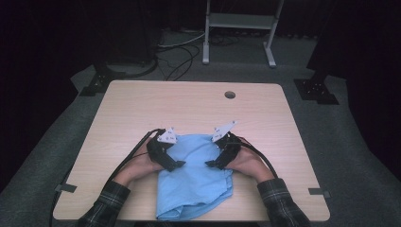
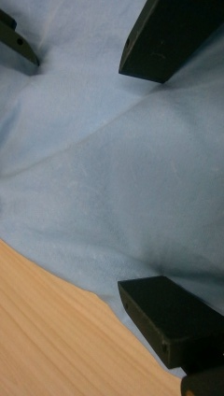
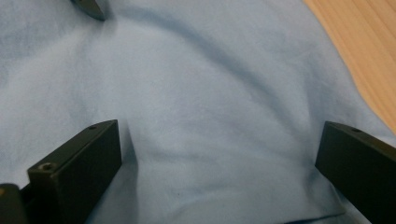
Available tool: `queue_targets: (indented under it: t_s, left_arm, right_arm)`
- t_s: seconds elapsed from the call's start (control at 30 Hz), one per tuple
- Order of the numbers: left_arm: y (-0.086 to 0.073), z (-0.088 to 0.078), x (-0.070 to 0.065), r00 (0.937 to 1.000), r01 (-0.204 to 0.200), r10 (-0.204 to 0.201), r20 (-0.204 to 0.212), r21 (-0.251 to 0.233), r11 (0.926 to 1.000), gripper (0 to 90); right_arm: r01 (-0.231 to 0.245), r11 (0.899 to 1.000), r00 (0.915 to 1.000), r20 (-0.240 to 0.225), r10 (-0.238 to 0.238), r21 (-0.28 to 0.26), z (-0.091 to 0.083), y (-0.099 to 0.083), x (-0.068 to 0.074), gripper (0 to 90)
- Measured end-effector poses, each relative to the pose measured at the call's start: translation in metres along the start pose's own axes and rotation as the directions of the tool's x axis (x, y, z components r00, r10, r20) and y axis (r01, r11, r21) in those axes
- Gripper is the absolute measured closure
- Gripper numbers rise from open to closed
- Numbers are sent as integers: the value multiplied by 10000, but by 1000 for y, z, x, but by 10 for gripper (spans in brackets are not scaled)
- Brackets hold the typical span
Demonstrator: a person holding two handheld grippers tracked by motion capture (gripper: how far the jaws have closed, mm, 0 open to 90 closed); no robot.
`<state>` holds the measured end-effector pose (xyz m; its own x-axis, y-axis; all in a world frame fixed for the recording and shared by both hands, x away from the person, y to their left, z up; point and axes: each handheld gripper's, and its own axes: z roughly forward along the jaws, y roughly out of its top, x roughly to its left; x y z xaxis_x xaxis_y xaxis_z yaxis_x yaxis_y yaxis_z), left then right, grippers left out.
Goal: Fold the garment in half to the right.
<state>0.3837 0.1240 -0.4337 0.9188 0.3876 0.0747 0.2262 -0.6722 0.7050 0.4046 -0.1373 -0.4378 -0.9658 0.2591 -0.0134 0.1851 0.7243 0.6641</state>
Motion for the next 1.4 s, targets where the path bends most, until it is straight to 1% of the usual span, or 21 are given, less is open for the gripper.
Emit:
queue_targets:
  t_s: [0.03,0.1,0.17,0.27,0.33,0.43,0.47,0.53,0.63,0.7,0.8,0.87,0.9,0.97,1.03,1.07,1.1,1.13,1.2,1.3,1.4]
  left_arm:
    - [1,1,1,10000,36,-36,-40,9,10000,0]
    - [1,0,2,9999,97,-97,34,-9,10000,0]
    - [-1,-3,2,9999,116,-116,27,-1,9999,0]
    - [-1,-9,1,9999,57,-57,-137,35,10000,0]
    - [-1,-14,0,9998,-21,22,-204,55,10000,0]
    - [-3,-31,0,9997,213,-214,-90,-63,9998,0]
    - [-5,-38,-1,9997,259,-258,21,-202,9995,0]
    - [-7,-51,-4,9995,228,-219,225,-439,9988,0]
    - [-7,-65,-19,9983,-3,51,581,-820,9966,0]
    - [-7,-68,-33,9963,-320,382,770,-809,9962,0]
    - [-11,-63,-50,9909,-828,861,1031,-365,9959,0]
    - [-17,-54,-58,9885,-990,988,1146,-43,9951,0]
    - [-20,-51,-59,9888,-1037,1022,1084,82,9946,0]
    - [-25,-47,-59,9906,-848,844,1078,-13,9964,0]
    - [-26,-44,-60,9898,-1018,994,1025,188,9946,0]
    - [-26,-40,-61,9903,-1078,1044,920,327,9936,0]
    - [-26,-36,-63,9910,-1145,1111,749,422,9925,0]
    - [-25,-33,-63,9924,-1057,1030,669,385,9937,0]
    - [-24,-32,-62,9931,-1014,987,632,414,9940,0]
    - [-26,-35,-61,9938,-847,831,745,177,9963,0]
    - [-29,-48,-60,9918,-585,595,1128,-117,9982,0]
  right_arm:
    - [40,9999,10000,6,-40,103,0,1,-3,0]
    - [131,9999,9998,-123,-132,-90,-1,-1,-7,0]
    - [225,9996,9997,-130,-227,-198,-3,-5,-7,0]
    - [308,9995,9995,-39,-308,-84,-9,-10,-6,0]
    - [297,9995,9996,-13,-297,-90,-12,-12,-6,0]
    - [-9,10000,10000,42,9,-28,-23,-13,-5,0]
    - [-292,9994,9996,-10,292,-174,-29,-13,-5,0]
    - [-618,9951,9980,-155,608,-778,-44,-15,-1,0]
    - [-535,9866,9985,-216,508,-1543,-59,-15,17,0]
    - [-375,9838,9987,-412,307,-1751,-60,-14,31,0]
    - [-135,9881,9969,-787,14,-1533,-48,-14,50,0]
    - [94,9950,9964,-835,-177,-997,-36,-16,60,0]
    - [125,9973,9959,-887,-189,-723,-31,-18,63,0]
    - [295,9994,9964,-791,-307,-161,-22,-23,65,0]
    - [692,9975,9961,-537,-698,-124,-20,-26,67,0]
    - [804,9967,9952,-557,-807,-83,-20,-26,66,0]
    - [815,9967,9949,-590,-815,-35,-20,-25,64,0]
    - [795,9968,9951,-593,-793,14,-19,-24,62,0]
    - [800,9968,9951,-582,-797,40,-20,-25,57,0]
    - [783,9969,9952,-579,-785,-57,-21,-27,55,0]
    - [964,9953,9941,-482,-967,-77,-25,-30,56,0]
